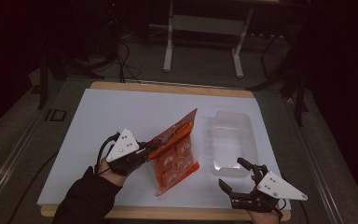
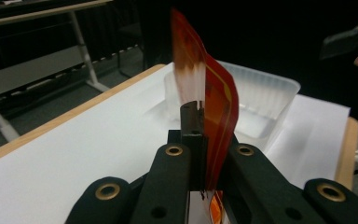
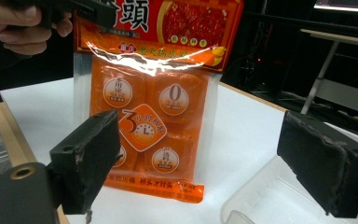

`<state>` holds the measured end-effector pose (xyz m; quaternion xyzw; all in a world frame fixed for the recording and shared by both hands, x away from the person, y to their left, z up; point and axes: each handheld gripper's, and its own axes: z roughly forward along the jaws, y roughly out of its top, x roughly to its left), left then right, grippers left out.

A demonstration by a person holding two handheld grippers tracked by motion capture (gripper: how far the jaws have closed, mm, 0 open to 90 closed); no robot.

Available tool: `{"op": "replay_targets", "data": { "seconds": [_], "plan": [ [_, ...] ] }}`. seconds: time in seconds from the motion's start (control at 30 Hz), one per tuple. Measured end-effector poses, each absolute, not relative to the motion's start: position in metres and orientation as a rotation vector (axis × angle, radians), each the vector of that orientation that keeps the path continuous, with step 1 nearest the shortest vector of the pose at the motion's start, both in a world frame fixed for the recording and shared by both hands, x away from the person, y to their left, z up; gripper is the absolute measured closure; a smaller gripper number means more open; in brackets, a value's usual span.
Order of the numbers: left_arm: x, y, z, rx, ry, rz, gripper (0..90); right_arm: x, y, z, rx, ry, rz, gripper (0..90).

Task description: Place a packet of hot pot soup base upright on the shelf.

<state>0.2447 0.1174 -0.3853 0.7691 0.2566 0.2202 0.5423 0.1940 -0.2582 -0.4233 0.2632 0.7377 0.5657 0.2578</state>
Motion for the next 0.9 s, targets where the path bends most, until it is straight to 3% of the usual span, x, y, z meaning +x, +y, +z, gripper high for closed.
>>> {"op": "replay_targets", "data": {
  "seconds": [0.37,0.9],
  "plan": [
    [0.244,0.102,-0.367,1.825,0.520,0.498,90.0,0.193,-0.260,-0.414,0.698,1.989,1.560,15.4],
    [0.243,0.119,-0.337,1.773,0.377,0.417,90.0,0.210,-0.271,-0.392,0.677,2.018,1.568,23.0]
  ]
}}
